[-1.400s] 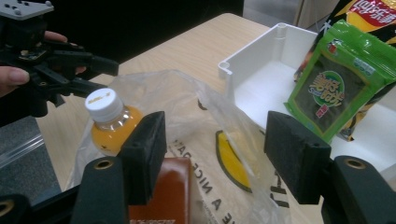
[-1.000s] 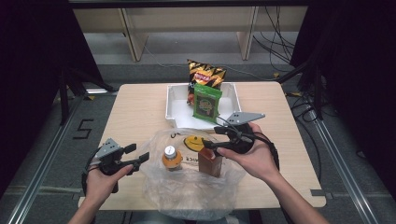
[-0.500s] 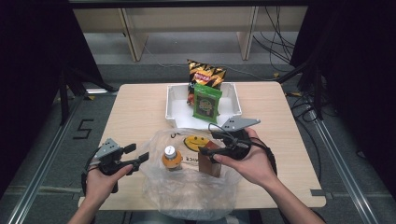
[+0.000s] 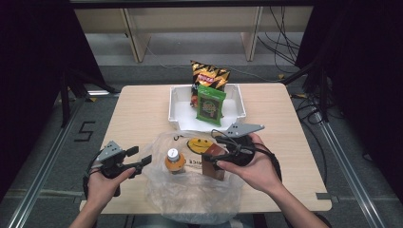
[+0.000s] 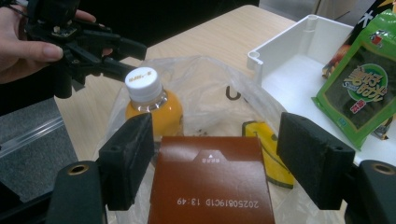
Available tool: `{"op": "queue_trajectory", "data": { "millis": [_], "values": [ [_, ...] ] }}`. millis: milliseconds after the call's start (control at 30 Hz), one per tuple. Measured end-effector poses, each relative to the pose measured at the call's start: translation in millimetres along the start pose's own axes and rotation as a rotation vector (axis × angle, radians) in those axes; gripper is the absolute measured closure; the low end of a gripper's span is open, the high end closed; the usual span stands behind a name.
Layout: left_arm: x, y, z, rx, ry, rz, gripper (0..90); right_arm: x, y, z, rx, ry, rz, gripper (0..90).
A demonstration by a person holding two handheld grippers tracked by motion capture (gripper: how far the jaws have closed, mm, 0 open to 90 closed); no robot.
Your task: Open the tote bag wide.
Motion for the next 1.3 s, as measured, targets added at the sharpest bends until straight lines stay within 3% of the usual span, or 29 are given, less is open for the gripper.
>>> {"op": "queue_trajectory", "data": {
  "millis": [100,167,200,300,333,400,467,633,733,867,900,1067,1133,1267,1300],
  "values": [
    [-0.1,-0.2,0.0,0.000,-0.001,0.001,29.4,-1.6,-3.8,2.2,-0.013,-0.001,0.020,27.8],
    [-0.1,-0.3,0.0,-0.001,-0.001,0.002,29.4,-3.6,-4.1,0.4,0.005,-0.016,0.009,27.5],
    [-0.1,-0.3,0.0,-0.001,-0.001,0.002,29.4,-3.8,-5.9,2.4,-0.016,-0.004,0.030,27.5],
    [-0.1,-0.4,-0.1,-0.001,-0.001,0.002,29.4,-7.5,-7.3,1.7,0.012,-0.002,0.026,27.3],
    [-0.1,-0.4,-0.1,-0.001,-0.001,0.002,29.4,-7.1,-9.4,2.9,-0.015,-0.008,0.040,27.4],
    [-0.3,-0.5,-0.1,-0.002,-0.002,0.002,29.4,-10.0,-11.9,1.7,0.018,-0.003,0.043,27.5],
    [-0.4,-0.7,-0.1,-0.002,-0.002,0.003,29.4,-11.9,-15.9,2.2,-0.005,-0.013,0.051,27.7],
    [-0.4,-0.7,-0.5,-0.003,-0.002,0.004,29.4,-14.1,-21.4,1.7,-0.009,-0.016,0.069,29.1],
    [-0.6,-0.9,-0.6,-0.002,-0.002,0.005,29.4,-16.5,-24.1,0.3,0.015,-0.011,0.066,30.7],
    [-1.1,-1.4,-0.6,-0.003,-0.005,0.007,29.4,-17.8,-26.4,-0.7,0.027,-0.017,0.055,34.7],
    [-1.0,-1.5,-0.6,-0.004,-0.005,0.008,29.4,-17.2,-26.9,0.3,0.007,-0.018,0.060,35.5],
    [-1.7,-1.7,-1.2,0.007,-0.004,0.006,29.4,-15.8,-25.9,-0.5,0.030,-0.024,0.059,37.3],
    [-2.4,-2.2,-1.2,-0.003,-0.007,0.010,29.4,-15.0,-25.7,-0.1,0.006,-0.037,0.055,37.5],
    [-2.9,-2.4,-1.3,-0.004,-0.005,0.013,29.4,-12.9,-23.1,-2.9,0.021,-0.021,0.047,37.7],
    [-3.0,-2.4,-1.2,-0.004,-0.005,0.012,29.4,-12.1,-22.4,-3.1,0.000,-0.033,0.040,37.7]
  ]
}}
Point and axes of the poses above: each handheld gripper's, and its own axes: x roughly backward along the jaws, y roughly out of its top, z roughly to its left, the point moved 6 cm from there along -x, roughly forward along the jaws, and after that the axes turned 3 degrees about z, right-handed, at the moved point
